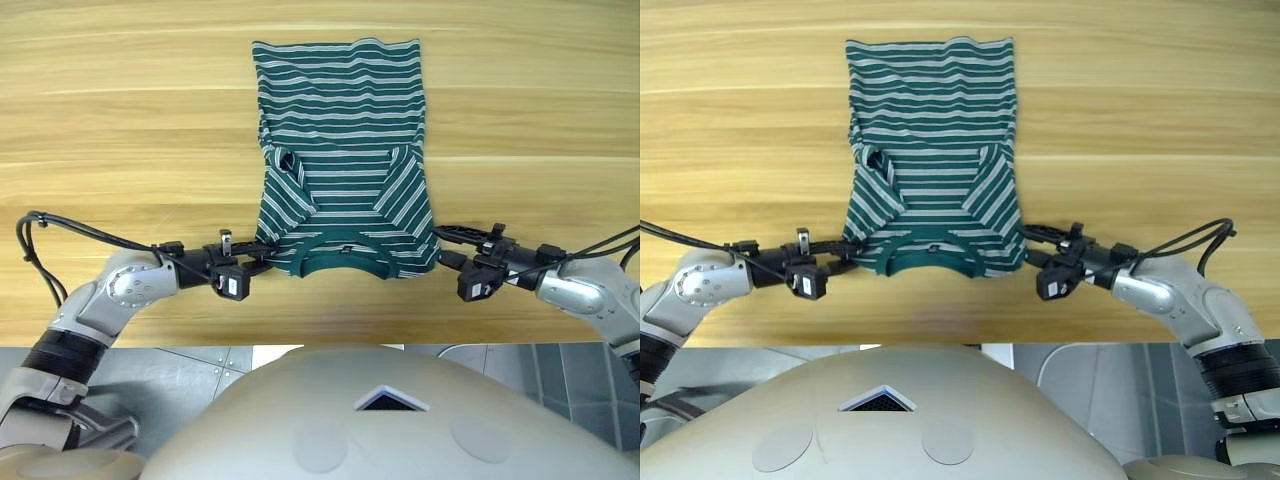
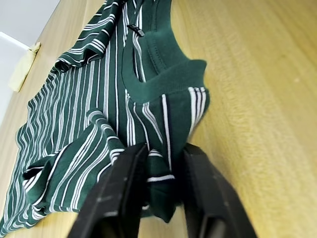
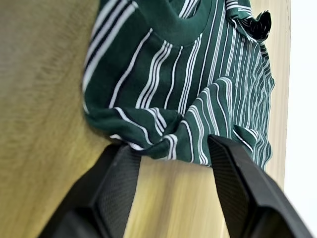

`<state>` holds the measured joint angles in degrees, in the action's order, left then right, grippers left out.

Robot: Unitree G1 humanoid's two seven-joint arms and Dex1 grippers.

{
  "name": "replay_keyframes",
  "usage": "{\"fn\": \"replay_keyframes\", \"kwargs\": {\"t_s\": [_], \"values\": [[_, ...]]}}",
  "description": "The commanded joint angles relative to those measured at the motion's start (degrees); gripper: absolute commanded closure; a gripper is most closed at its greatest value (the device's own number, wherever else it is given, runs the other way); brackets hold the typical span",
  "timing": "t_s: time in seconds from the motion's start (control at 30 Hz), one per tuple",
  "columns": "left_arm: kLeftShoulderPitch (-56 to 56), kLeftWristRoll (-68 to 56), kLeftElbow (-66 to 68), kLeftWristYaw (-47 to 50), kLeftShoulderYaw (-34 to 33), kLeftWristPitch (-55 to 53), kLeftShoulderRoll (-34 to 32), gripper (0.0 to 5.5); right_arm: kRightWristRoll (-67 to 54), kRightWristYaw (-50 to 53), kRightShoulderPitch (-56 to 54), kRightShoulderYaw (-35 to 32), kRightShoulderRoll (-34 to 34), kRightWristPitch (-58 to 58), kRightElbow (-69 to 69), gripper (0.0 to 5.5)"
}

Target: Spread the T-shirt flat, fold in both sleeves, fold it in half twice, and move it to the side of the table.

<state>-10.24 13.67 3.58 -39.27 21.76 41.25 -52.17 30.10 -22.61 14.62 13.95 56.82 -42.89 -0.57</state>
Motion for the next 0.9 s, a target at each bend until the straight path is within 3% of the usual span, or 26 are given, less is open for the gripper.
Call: {"fn": "replay_keyframes", "kwargs": {"t_s": [0.03,0.13,0.63,0.77,0.9], "values": [[-0.91,4.48,2.35,-1.63,1.81,-2.20,0.24,4.94,1.67,-3.35,0.78,2.04,0.63,0.06,1.02,3.08],[-0.91,4.74,2.22,-1.39,1.82,-2.25,0.49,5.42,1.85,-2.88,0.01,2.43,-0.05,-0.41,2.43,3.08],[-0.26,4.97,2.86,-0.37,1.35,-2.02,1.38,5.44,1.62,-2.87,-2.44,5.16,-1.44,-1.81,6.00,5.48],[0.11,2.64,3.64,0.98,-0.10,-1.64,2.33,5.44,1.98,-0.45,-3.19,3.70,-2.26,-1.39,7.05,5.50],[2.43,-0.98,6.46,2.05,-2.03,-0.28,4.27,5.44,-1.60,5.46,-7.63,-0.48,-7.30,0.13,8.66,5.50]]}}
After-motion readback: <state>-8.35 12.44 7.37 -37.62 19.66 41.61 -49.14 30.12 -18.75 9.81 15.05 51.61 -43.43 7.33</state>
